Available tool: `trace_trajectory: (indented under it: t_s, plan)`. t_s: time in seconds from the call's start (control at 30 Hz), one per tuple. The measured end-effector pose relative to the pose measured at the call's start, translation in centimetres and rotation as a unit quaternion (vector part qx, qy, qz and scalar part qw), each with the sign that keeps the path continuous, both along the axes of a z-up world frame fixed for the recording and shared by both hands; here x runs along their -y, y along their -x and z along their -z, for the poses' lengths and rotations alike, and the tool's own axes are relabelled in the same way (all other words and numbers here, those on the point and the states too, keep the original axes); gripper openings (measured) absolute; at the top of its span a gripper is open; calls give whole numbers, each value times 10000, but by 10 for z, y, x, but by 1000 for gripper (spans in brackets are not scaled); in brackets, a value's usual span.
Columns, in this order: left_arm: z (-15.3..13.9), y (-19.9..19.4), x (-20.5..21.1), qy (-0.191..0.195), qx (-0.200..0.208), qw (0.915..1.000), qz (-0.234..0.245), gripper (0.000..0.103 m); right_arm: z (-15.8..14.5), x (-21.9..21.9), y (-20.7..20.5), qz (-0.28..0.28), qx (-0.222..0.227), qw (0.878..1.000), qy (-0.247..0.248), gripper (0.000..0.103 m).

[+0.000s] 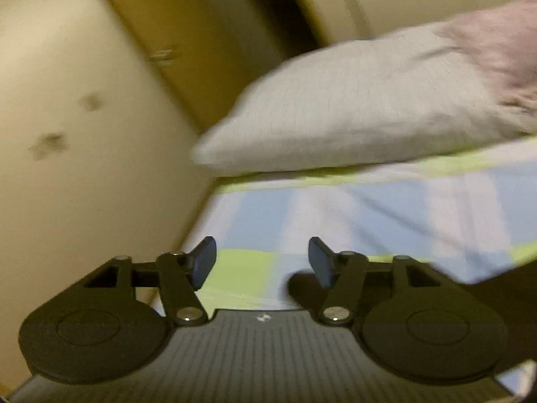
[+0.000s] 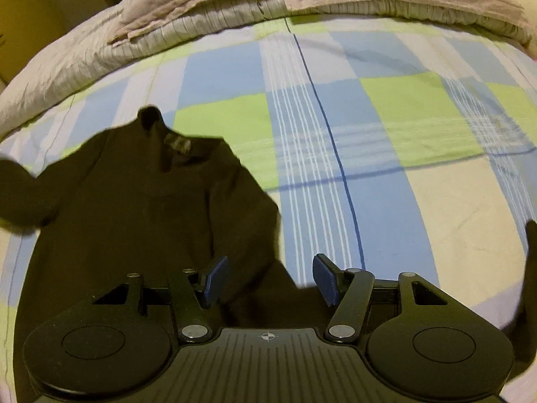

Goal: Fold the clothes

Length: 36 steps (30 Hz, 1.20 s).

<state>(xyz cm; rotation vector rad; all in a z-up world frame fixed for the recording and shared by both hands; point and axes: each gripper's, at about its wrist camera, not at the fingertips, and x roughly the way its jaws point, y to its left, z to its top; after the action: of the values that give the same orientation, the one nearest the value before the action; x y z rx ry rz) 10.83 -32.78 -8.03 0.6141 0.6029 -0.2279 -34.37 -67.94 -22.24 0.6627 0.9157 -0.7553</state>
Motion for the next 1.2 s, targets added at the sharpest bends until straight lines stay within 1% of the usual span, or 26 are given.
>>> trace_trajectory:
  t_s: [0.03, 0.07, 0.1, 0.13, 0.2, 0.3, 0.37, 0.43, 0.47, 0.5, 0.53, 0.57, 0.6, 0.63, 0.67, 0.73, 0.8, 0.83, 0.9, 0.93, 0.97, 1.0, 1.03, 1.1, 1.17, 1.2]
  plan:
    - [14, 6, 14, 28, -233, 9990, 387, 56, 2, 5, -5, -16, 27, 10000, 22, 60]
    - [29, 11, 31, 119, -534, 9952, 816, 56, 4, 11, -10, -44, 37, 10000, 37, 60]
    - [44, 17, 48, 209, -835, 9885, 1242, 56, 7, 17, -16, -72, 47, 10000, 51, 60]
    - [60, 24, 67, 269, -1119, 9792, 1674, 56, 10, 23, -21, -124, 47, 9999, 55, 60]
    - [95, 41, 115, 246, -1596, 9535, 2546, 56, 23, 35, -32, -277, 39, 9996, 3, 60]
    - [145, 54, 182, -22, -1933, 9111, 3639, 56, 45, 47, -47, -638, 62, 9977, -217, 60]
    - [168, 56, 218, -188, -2032, 8933, 4004, 56, 59, 51, -54, -826, -82, 9962, -246, 59]
    - [189, 56, 251, -342, -2189, 8748, 4308, 57, 70, 54, -55, -804, -138, 9961, -331, 59]
    - [199, 50, 257, -390, -2417, 8678, 4325, 56, 73, 55, -55, -758, -126, 9965, -325, 43]
    - [208, 43, 264, -437, -2643, 8602, 4339, 54, 74, 56, -54, -729, -129, 9968, -317, 7]
    - [214, 36, 266, -437, -2825, 8537, 4352, 43, 74, 56, -53, -710, -137, 9968, -334, 6]
    - [211, 31, 263, -339, -2920, 8504, 4364, 27, 73, 57, -52, -691, -145, 9969, -350, 6]
    - [205, 27, 260, -244, -2936, 8512, 4344, 3, 71, 58, -52, -688, -178, 9969, -337, 5]
    - [197, 25, 256, -179, -2820, 8595, 4260, 0, 64, 59, -54, -729, -245, 9968, -230, 5]
    - [187, 22, 251, -84, -2719, 8667, 4181, 0, 55, 61, -57, -791, -324, 9963, -76, 4]
    - [160, 12, 235, 222, -2576, 8772, 4045, 0, 31, 72, -65, -915, -372, 9946, 306, 4]
    - [136, 0, 224, 428, -2390, 8887, 3890, 0, 4, 98, -77, -904, -314, 9932, 661, 4]
    - [126, -8, 220, 502, -2246, 8968, 3778, 0, -7, 112, -85, -916, -276, 9922, 795, 4]
    - [111, -26, 213, 660, -1841, 9194, 3413, 0, -21, 135, -107, -1121, -232, 9883, 1003, 3]
    - [104, -40, 210, 795, -1741, 9293, 3160, 0, -25, 142, -120, -1287, -270, 9845, 1160, 2]
    - [100, -53, 208, 883, -1665, 9380, 2908, 0, -28, 146, -133, -1430, -341, 9788, 1425, 0]
    - [101, -63, 208, 909, -1630, 9435, 2739, 0, -31, 152, -145, -1458, -365, 9746, 1658, 0]
    - [103, -71, 209, 936, -1647, 9460, 2632, 0, -33, 161, -153, -1291, -274, 9757, 1751, 0]
    - [110, -74, 213, 977, -1904, 9387, 2701, 0, -34, 182, -165, -844, -17, 9804, 1779, 0]
    - [124, -60, 221, 941, -2322, 9190, 3045, 12, -28, 189, -176, -783, 245, 9844, 1555, 0]
    - [135, -49, 226, 883, -2561, 9061, 3250, 27, -23, 183, -179, -919, 323, 9850, 1424, 0]
